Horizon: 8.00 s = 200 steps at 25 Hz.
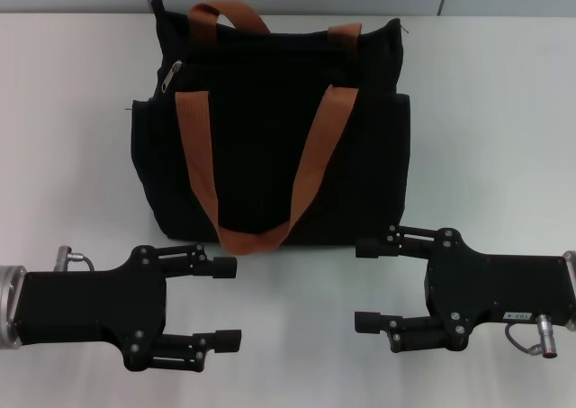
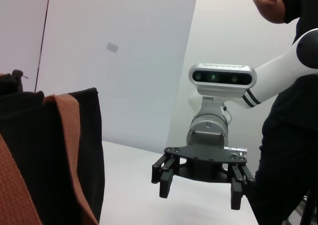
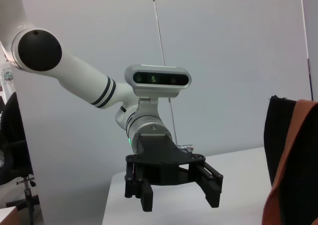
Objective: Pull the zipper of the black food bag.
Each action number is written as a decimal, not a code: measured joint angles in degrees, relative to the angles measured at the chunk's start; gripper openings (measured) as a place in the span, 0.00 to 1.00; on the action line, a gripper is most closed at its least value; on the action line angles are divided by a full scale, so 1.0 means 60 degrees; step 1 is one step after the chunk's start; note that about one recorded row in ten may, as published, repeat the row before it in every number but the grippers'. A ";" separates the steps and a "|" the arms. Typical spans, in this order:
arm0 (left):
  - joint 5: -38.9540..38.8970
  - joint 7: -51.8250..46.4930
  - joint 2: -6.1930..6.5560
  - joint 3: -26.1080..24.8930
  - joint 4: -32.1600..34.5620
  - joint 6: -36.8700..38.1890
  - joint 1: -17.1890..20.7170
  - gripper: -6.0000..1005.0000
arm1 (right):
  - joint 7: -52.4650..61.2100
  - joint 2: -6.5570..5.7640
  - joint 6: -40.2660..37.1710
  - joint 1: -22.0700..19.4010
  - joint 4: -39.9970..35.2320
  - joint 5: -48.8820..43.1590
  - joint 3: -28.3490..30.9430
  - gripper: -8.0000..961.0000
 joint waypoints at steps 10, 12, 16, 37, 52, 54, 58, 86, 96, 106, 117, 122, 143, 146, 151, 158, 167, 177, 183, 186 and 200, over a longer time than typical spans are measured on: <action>-0.0006 0.0015 0.0000 0.0000 -0.0004 -0.0001 0.0114 0.76 | 0.0000 0.0000 -0.0020 0.0000 0.0000 0.0009 0.0053 0.83; -0.0032 0.0015 0.0000 -0.0015 0.0002 0.0038 0.0116 0.76 | 0.0000 -0.0001 -0.0020 0.0000 0.0001 0.0009 0.0069 0.83; -0.0054 0.0022 -0.0040 -0.0385 0.0030 0.0139 0.0058 0.75 | 0.0000 -0.0001 0.0026 0.0000 0.0000 0.0008 0.0081 0.83; -0.0727 0.0112 0.0971 -0.3739 0.0889 -0.2348 -0.0580 0.71 | 0.0092 -0.0030 0.0069 -0.0083 0.0000 0.0038 0.0080 0.83; 0.1009 0.0797 0.0096 -0.3532 0.1137 -0.3958 -0.1507 0.68 | 0.0246 -0.0033 0.0084 -0.0012 -0.0021 0.0046 0.0183 0.83; 0.1009 0.0797 0.0096 -0.3532 0.1137 -0.3958 -0.1507 0.67 | 0.0248 -0.0038 0.0084 -0.0010 -0.0043 0.0050 0.0182 0.83; 0.1019 0.0855 0.0070 -0.3506 0.1137 -0.4261 -0.1599 0.66 | 0.0249 -0.0041 0.0084 -0.0005 -0.0053 0.0052 0.0192 0.83; -0.0581 0.2928 -0.0527 -0.3817 0.1187 -0.3650 -0.1094 0.08 | 0.6705 -0.0046 -0.0231 0.2019 -0.0199 0.2902 0.0601 0.83; -0.0804 0.3023 -0.0625 -0.3808 0.1261 -0.3466 -0.0954 0.03 | 1.0527 -0.0126 0.2011 0.3930 -0.0880 0.2699 -0.1237 0.83; -0.0948 0.3159 -0.0682 -0.3808 0.1379 -0.3278 -0.0849 0.03 | 1.3317 -0.0092 0.3503 0.5291 -0.0980 0.1313 -0.1899 0.83; -0.1113 0.3150 -0.0733 -0.3808 0.1376 -0.2982 -0.0865 0.03 | 1.3763 0.0002 0.4495 0.5661 -0.0912 0.1223 -0.2524 0.83; -0.1113 0.3069 -0.0733 -0.3759 0.1376 -0.2971 -0.0927 0.03 | 1.3768 0.0033 0.4799 0.5746 -0.0897 0.1249 -0.2735 0.83; -0.1032 0.1416 -0.0717 -0.3607 0.1859 -0.3400 -0.1408 0.04 | 1.3611 0.0088 0.5052 0.5655 -0.0900 0.1660 -0.2776 0.83; -0.1022 0.1273 -0.0709 -0.3526 0.1916 -0.3414 -0.1423 0.04 | 1.3587 0.0088 0.5101 0.5654 -0.0864 0.1684 -0.2789 0.83; -0.1014 0.1033 -0.0730 -0.3309 0.2045 -0.3415 -0.1389 0.04 | 1.3582 0.0087 0.5230 0.5655 -0.0790 0.1694 -0.2884 0.83; -0.1008 0.0800 -0.0716 -0.3310 0.2055 -0.3414 -0.1403 0.04 | 1.3287 0.0075 0.5185 0.5563 -0.0816 0.2522 -0.3613 0.83; -0.1011 0.0731 -0.0735 -0.3310 0.2109 -0.3401 -0.1345 0.04 | 1.3255 0.0057 0.5501 0.5501 -0.0797 0.2522 -0.3762 0.82; -0.1012 0.0659 -0.0732 -0.3312 0.2081 -0.3379 -0.1310 0.04 | 1.3169 0.0072 0.5511 0.5437 -0.0802 0.2526 -0.3764 0.81; -0.1012 0.0658 -0.0732 -0.3312 0.2060 -0.3359 -0.1308 0.04 | 1.3169 0.0073 0.5682 0.5433 -0.0773 0.2512 -0.3803 0.64; -0.1011 0.0658 -0.0732 -0.3311 0.2056 -0.3350 -0.1307 0.04 | 1.3169 0.0074 0.5732 0.5433 -0.0773 0.2509 -0.3855 0.55; -0.1042 0.0659 -0.0763 -0.3214 0.2035 -0.3326 -0.1318 0.04 | 1.3193 0.0078 0.6007 0.5493 -0.0777 0.2498 -0.4024 0.30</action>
